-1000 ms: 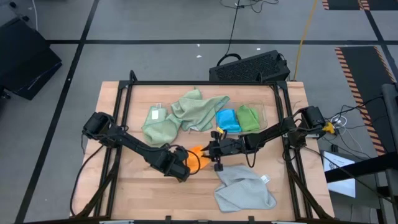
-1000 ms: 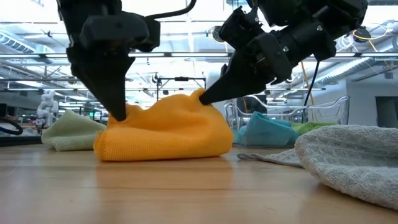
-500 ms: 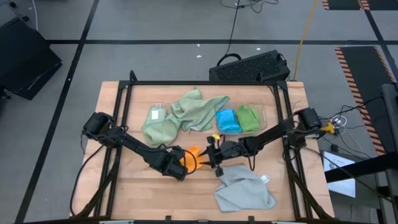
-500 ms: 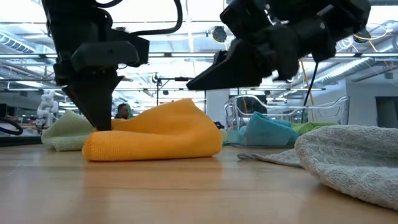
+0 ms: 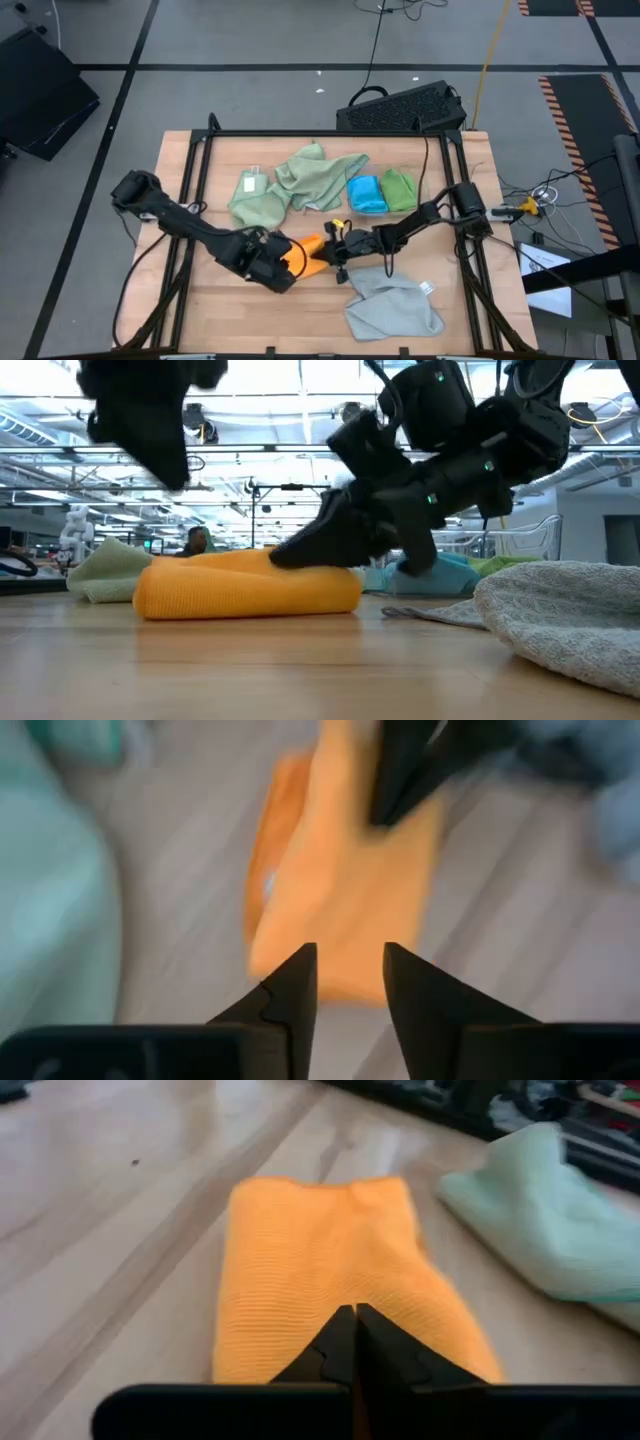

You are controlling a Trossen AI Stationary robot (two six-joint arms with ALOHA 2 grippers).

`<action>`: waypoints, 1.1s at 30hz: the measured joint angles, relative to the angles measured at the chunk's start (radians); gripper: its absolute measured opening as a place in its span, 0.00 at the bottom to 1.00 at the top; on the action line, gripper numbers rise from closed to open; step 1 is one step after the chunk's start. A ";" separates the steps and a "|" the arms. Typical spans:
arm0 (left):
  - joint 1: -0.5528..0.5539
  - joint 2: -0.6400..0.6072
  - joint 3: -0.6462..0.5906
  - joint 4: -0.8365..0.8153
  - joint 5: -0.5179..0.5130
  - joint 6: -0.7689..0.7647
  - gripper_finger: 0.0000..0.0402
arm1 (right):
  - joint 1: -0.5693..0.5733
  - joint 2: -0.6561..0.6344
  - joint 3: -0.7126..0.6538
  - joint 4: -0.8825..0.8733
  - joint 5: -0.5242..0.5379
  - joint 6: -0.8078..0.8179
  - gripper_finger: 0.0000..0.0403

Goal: Fold microfiber towels
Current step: Fold the yellow microfiber cloth, then put the folded yellow microfiber cloth into the transparent bin

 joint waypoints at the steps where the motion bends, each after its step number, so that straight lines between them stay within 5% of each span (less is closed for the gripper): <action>1: -0.005 -0.012 0.001 0.032 -0.037 0.020 0.31 | 0.001 0.011 0.010 0.000 -0.003 -0.001 0.00; 6: -0.040 0.006 -0.016 0.228 -0.290 0.236 0.32 | 0.004 0.034 0.035 0.001 -0.003 -0.002 0.01; 20: -0.068 0.250 -0.063 0.224 -0.228 0.057 0.32 | 0.088 -0.152 -0.003 -0.129 0.001 0.024 0.08; 26: -0.086 0.219 -0.062 0.198 -0.228 0.086 0.32 | 0.150 -0.272 -0.044 -0.381 0.129 0.009 0.22; 33: -0.125 0.160 -0.038 0.370 -0.376 0.268 0.32 | 0.205 -0.267 -0.088 -0.389 0.235 0.017 0.36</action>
